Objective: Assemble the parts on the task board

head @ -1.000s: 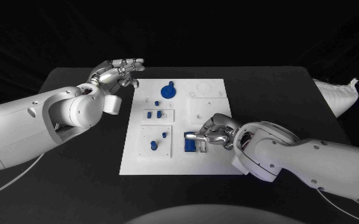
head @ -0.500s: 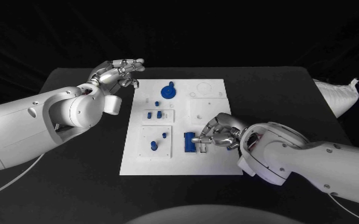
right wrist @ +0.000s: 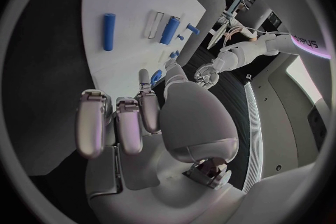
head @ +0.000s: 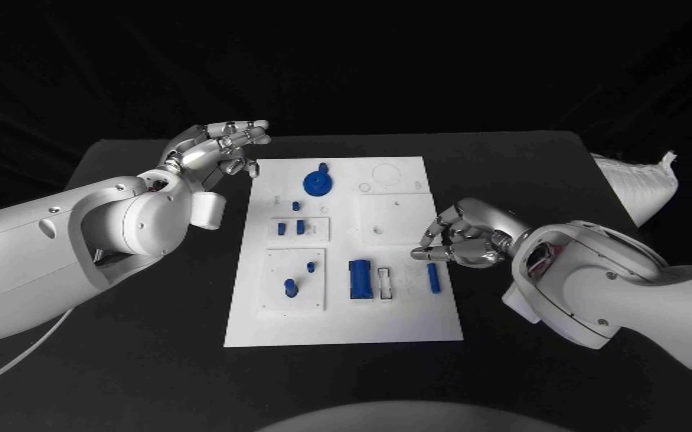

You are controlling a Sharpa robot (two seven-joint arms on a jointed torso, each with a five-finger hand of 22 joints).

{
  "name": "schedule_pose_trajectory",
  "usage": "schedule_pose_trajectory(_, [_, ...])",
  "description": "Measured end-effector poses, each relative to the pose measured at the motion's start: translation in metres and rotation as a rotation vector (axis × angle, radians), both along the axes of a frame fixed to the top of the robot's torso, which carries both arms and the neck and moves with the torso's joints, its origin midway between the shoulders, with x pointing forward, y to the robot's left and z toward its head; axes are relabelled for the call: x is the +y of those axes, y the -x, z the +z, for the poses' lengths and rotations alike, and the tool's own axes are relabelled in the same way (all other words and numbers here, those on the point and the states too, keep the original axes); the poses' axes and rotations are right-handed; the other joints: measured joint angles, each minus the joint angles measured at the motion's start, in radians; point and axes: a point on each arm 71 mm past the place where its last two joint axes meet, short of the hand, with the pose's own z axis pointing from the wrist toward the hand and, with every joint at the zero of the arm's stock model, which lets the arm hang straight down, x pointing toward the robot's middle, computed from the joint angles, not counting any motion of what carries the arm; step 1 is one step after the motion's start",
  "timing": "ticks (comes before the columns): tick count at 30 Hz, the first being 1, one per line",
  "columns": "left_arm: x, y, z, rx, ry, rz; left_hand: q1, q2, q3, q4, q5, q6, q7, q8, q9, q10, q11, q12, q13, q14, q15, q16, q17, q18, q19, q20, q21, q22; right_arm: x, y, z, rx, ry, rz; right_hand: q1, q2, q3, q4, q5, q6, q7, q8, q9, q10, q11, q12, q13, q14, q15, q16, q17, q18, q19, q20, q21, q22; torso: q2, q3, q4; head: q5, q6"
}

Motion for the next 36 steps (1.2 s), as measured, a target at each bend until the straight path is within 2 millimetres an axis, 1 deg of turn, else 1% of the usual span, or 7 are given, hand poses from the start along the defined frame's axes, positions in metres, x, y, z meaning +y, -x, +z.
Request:
schedule_pose_trajectory(3, [0.000, 0.000, 0.000, -0.001, -0.001, -0.001, 0.000, 0.000, 0.000, 0.000, 0.000, 0.000, 0.000, 0.000, 0.000, 0.000, 0.000, 0.000, 0.000, 0.000, 0.000, 0.000, 0.000, 0.000, 0.000, 0.000, 0.000, 0.000, -0.005, 0.001, 0.000, -0.017, 0.055, 0.008, -0.011, -0.004, -0.011, 0.011, 0.008, 0.018, -0.009, 0.000, 0.002, 0.001, -0.001, -0.003, 0.000, 0.000, 0.000, 0.000, 0.000, 0.000, 0.000, 0.000, 0.000, 0.000, 0.000, 0.0005, -0.0005, -0.003, 0.000])
schedule_pose_trajectory(7, [0.000, 0.000, 0.000, -0.002, -0.002, -0.002, 0.000, 0.000, 0.000, 0.000, 0.000, 0.000, 0.000, 0.000, 0.000, 0.000, 0.000, 0.000, 0.000, 0.000, 0.000, 0.000, 0.000, 0.000, 0.000, 0.000, 0.000, 0.000, -0.009, 0.003, -0.004, -0.022, 0.138, 0.023, -0.043, -0.021, -0.021, 0.030, 0.010, 0.025, -0.011, 0.000, 0.007, 0.005, -0.005, -0.017, -0.002, 0.000, 0.000, 0.000, 0.000, 0.000, 0.000, 0.000, 0.000, -0.003, 0.000, 0.0007, 0.0002, -0.008, 0.002])
schedule_pose_trajectory(11, [0.000, 0.000, 0.000, -0.002, -0.003, -0.003, 0.000, 0.000, 0.000, 0.000, 0.000, 0.000, 0.000, 0.000, 0.000, 0.000, 0.000, 0.000, 0.000, 0.000, 0.000, 0.000, 0.000, 0.000, 0.000, 0.000, 0.000, 0.000, -0.010, 0.005, -0.011, -0.015, 0.205, 0.039, -0.053, -0.031, -0.024, 0.033, 0.010, 0.025, -0.011, 0.000, 0.008, 0.006, -0.006, -0.020, -0.025, 0.000, 0.000, 0.000, 0.000, 0.000, 0.000, 0.000, 0.000, -0.003, 0.000, 0.0007, 0.0008, -0.008, 0.002])
schedule_pose_trajectory(20, [0.000, 0.000, 0.000, -0.004, -0.005, -0.005, 0.000, 0.000, 0.000, 0.000, 0.000, 0.000, 0.000, 0.000, 0.000, 0.000, 0.000, 0.000, 0.000, 0.000, 0.000, 0.000, 0.000, 0.000, 0.000, 0.000, 0.000, 0.000, 0.001, 0.008, -0.023, -0.017, 0.300, 0.082, -0.053, -0.031, -0.028, 0.037, 0.005, 0.025, -0.011, 0.000, 0.008, 0.006, -0.006, -0.020, -0.030, 0.000, 0.000, 0.000, 0.000, 0.000, 0.000, 0.000, 0.000, -0.004, 0.001, -0.0001, 0.0026, -0.006, 0.001])
schedule_pose_trajectory(23, [0.000, 0.000, 0.000, -0.004, -0.005, -0.006, 0.000, 0.000, 0.000, 0.000, 0.000, 0.000, 0.000, 0.000, 0.000, 0.000, 0.000, 0.000, 0.000, 0.000, 0.000, 0.000, 0.000, 0.000, 0.000, 0.000, 0.000, 0.000, 0.004, 0.008, -0.025, -0.021, 0.317, 0.091, -0.053, -0.031, -0.028, 0.037, 0.005, 0.025, -0.011, 0.000, 0.008, 0.006, -0.006, -0.020, -0.030, 0.000, 0.000, 0.000, 0.000, 0.000, 0.000, 0.000, 0.000, -0.004, 0.001, -0.0012, 0.0029, -0.005, -0.001])
schedule_pose_trajectory(32, [0.000, 0.000, 0.000, -0.004, -0.006, -0.007, 0.000, 0.000, 0.000, 0.000, 0.000, 0.000, 0.000, 0.000, 0.000, 0.000, 0.000, 0.000, 0.000, 0.000, 0.000, 0.000, 0.000, 0.000, 0.000, 0.000, 0.000, 0.000, 0.007, 0.006, -0.029, -0.031, 0.358, 0.106, -0.053, -0.031, -0.026, 0.040, 0.001, 0.030, -0.015, 0.005, 0.012, 0.006, -0.006, -0.019, -0.029, 0.000, 0.000, 0.000, 0.001, 0.000, 0.000, 0.000, 0.000, -0.004, 0.001, -0.0010, 0.0025, 0.000, -0.004])
schedule_pose_trajectory(36, [0.000, 0.000, 0.000, -0.004, -0.006, -0.008, 0.000, 0.000, 0.000, 0.000, 0.000, 0.000, 0.000, 0.000, 0.000, 0.000, 0.000, 0.000, 0.000, 0.000, 0.000, 0.000, 0.000, 0.000, 0.000, 0.000, 0.000, 0.000, 0.009, 0.005, -0.029, -0.044, 0.380, 0.116, -0.053, -0.031, -0.026, 0.040, 0.001, 0.036, -0.014, 0.005, 0.013, 0.006, -0.006, -0.019, -0.029, 0.000, 0.000, 0.000, 0.001, 0.000, 0.000, 0.000, 0.000, -0.004, 0.001, -0.0007, 0.0023, 0.000, -0.005])
